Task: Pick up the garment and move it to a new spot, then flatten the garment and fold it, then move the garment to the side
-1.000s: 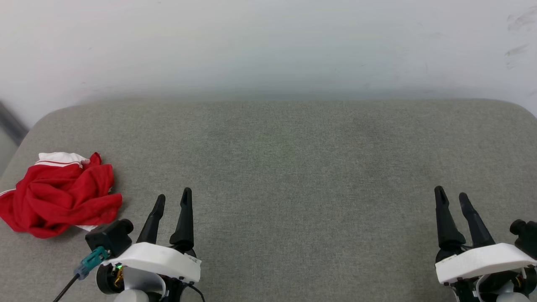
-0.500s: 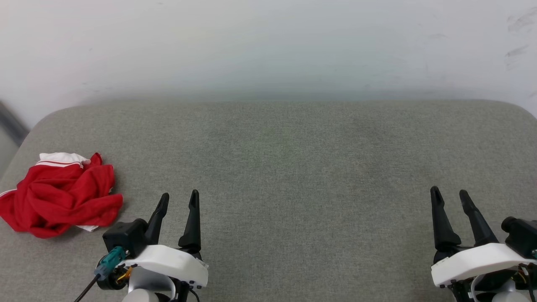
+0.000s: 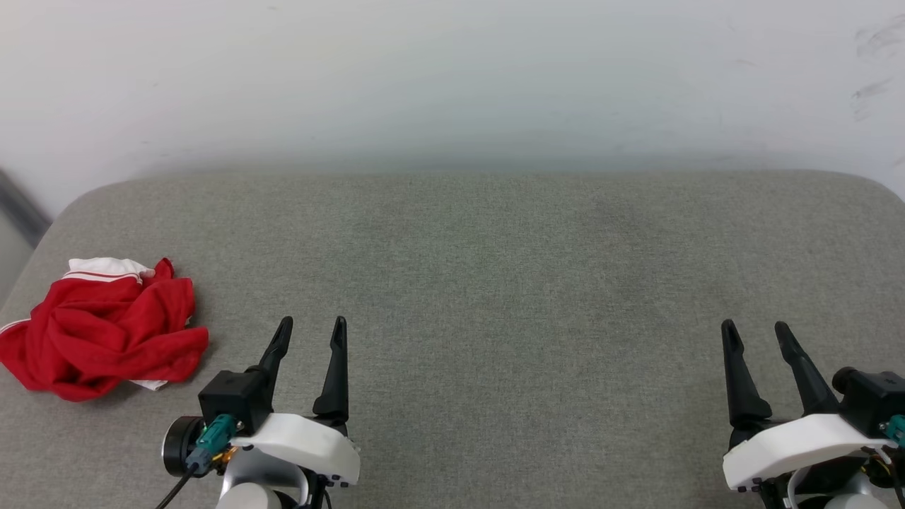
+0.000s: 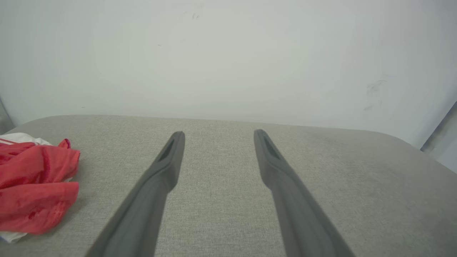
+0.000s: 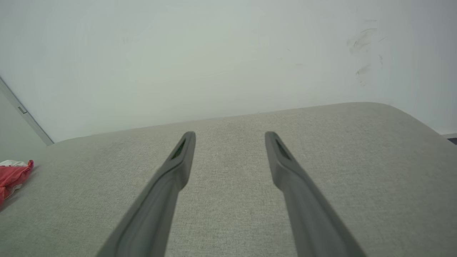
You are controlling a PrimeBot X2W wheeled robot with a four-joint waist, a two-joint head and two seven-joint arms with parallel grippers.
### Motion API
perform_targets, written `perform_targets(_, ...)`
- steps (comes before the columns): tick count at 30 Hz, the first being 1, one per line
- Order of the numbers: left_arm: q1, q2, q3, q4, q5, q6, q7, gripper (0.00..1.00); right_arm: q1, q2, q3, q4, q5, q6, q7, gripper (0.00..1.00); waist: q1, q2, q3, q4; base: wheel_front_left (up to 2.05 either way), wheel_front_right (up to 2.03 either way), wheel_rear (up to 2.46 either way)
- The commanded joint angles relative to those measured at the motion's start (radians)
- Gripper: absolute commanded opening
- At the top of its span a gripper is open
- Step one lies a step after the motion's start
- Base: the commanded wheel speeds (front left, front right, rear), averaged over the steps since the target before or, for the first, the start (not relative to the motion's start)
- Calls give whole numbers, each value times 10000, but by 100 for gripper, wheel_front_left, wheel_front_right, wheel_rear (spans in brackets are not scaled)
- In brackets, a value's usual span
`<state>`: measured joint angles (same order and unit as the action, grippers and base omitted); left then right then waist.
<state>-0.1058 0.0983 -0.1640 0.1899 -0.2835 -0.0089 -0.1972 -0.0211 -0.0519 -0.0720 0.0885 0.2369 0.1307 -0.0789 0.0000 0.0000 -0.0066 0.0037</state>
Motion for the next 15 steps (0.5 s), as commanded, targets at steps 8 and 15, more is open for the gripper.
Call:
perform_targets(8,-172,17,-114,13,532,-29,-222,100,7,20,47,-102,-689,0,-121,100,0,0,0,13,0,0,0)
perform_targets(15,-204,-105,-77,66,691,-92,-373,100,79,21,47,-152,-1126,0,-229,100,0,0,8,212,0,0,0)
